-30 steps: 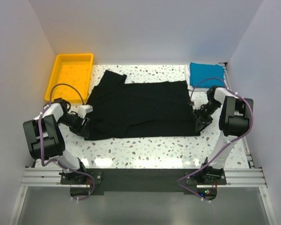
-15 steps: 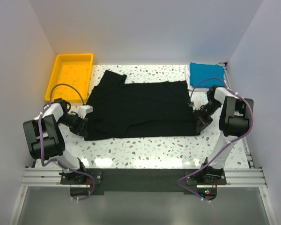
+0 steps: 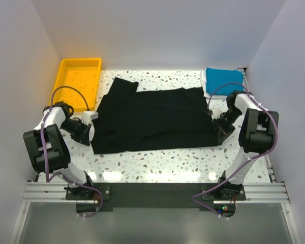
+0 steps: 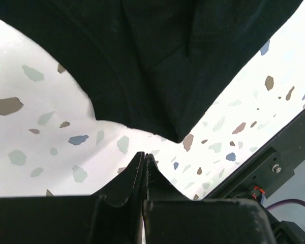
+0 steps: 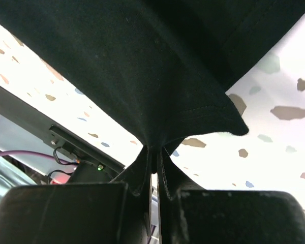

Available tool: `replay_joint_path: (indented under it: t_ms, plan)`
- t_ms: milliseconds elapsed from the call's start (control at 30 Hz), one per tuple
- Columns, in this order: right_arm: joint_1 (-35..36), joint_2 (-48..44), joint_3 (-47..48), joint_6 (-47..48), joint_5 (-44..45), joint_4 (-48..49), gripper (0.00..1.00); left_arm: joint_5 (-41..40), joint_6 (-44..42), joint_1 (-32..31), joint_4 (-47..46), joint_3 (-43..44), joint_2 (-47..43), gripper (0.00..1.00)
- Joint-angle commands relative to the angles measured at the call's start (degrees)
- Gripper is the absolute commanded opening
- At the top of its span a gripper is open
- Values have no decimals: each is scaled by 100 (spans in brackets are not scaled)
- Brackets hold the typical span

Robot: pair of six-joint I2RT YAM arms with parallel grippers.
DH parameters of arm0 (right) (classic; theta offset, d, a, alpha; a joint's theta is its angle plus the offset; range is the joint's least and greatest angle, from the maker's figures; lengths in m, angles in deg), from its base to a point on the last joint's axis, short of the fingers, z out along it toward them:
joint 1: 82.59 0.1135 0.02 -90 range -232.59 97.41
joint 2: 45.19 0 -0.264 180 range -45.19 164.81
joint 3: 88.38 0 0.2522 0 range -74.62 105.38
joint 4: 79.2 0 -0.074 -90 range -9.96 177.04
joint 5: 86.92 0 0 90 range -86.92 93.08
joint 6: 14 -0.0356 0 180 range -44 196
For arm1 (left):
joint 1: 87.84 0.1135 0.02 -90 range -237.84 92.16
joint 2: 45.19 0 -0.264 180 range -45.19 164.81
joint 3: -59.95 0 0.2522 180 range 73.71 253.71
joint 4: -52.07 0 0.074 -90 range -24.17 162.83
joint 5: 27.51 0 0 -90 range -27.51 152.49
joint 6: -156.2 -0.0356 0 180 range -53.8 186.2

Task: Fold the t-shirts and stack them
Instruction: Fold the tshirt

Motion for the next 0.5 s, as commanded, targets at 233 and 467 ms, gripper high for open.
replay_joint_path:
  t_ms: [233, 467]
  plan:
    - [-17, -179, -166, 121, 125, -79, 0, 615, -678, 34, 622, -140, 140, 60]
    - [-17, 5, 9, 69, 55, -79, 0, 677, -538, -124, 103, -528, 298, 56]
